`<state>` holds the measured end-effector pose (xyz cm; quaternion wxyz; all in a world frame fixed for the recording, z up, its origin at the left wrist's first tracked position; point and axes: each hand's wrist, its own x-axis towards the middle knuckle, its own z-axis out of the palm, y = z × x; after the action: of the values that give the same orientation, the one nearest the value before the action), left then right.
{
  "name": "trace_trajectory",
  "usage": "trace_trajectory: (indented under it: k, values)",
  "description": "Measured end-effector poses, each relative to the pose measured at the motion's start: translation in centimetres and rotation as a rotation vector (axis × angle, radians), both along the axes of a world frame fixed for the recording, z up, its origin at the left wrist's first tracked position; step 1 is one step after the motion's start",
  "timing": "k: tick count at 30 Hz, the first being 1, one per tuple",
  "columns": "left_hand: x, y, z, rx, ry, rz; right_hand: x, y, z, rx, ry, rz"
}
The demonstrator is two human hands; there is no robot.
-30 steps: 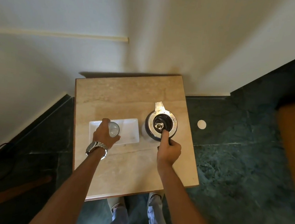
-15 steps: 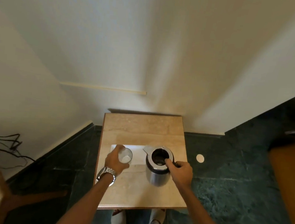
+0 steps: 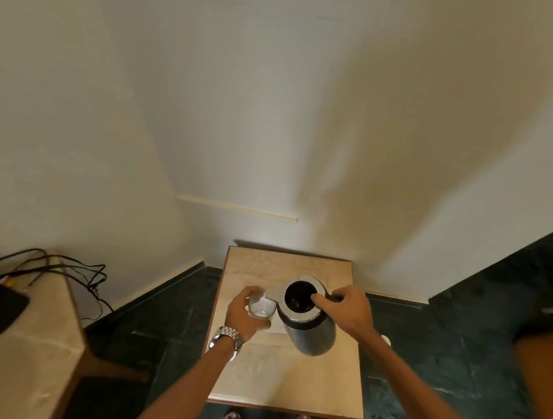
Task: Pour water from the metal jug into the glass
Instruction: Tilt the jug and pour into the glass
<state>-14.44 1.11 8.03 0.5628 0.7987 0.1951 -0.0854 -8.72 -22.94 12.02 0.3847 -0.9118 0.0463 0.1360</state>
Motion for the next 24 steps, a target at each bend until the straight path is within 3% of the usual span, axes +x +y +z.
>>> trace_trajectory:
  k: [24]
  values:
    - [-0.8,-1.0,2.2,-0.066,-0.033,0.001,2.5,0.0,3.5,-0.352,-0.118,0.279]
